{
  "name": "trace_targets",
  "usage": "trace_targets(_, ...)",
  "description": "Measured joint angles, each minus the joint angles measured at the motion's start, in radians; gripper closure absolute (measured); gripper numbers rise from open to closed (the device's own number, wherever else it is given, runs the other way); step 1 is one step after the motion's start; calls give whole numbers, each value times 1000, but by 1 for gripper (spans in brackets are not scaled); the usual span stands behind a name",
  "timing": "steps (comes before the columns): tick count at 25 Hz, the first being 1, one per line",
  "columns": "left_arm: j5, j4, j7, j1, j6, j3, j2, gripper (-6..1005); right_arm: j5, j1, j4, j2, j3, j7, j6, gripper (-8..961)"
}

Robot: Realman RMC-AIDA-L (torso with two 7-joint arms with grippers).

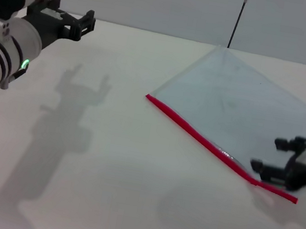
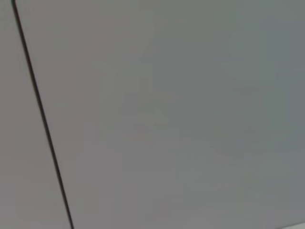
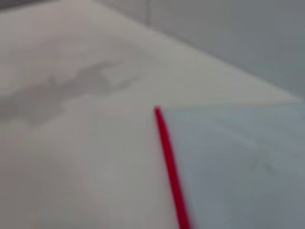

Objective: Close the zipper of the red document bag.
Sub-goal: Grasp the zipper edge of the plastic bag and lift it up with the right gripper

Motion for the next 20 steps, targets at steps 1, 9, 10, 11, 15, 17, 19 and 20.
trace_targets(1,0,0,1,-1,4,0,1,231,-30,0,-7,0,0,-3,-20,196)
trace_targets(9,3,0,7,-2,25,0,4,232,-191,-1,-29,2,-32,-9,-53,196)
trace_targets(10,5,0,7,-2,30,0,5,232,-204,-2,-30,2,-36,-10,-54,196)
trace_targets(11,6,0,8,-2,32,0,5,232,-219,-2,-33,2,-41,-10,-55,196)
trace_targets(15,8,1,8,-2,33,0,5,232,-285,-14,-71,5,-68,7,-60,196)
trace_targets(17,8,1,8,-2,33,0,6,232,-313,-25,-97,6,-84,22,-57,196)
trace_targets(19,7,1,8,-2,33,0,9,232,-338,-32,-119,7,-99,32,-54,196)
trace_targets(20,6,1,8,-2,34,0,12,232,-346,-34,-125,7,-103,34,-52,196)
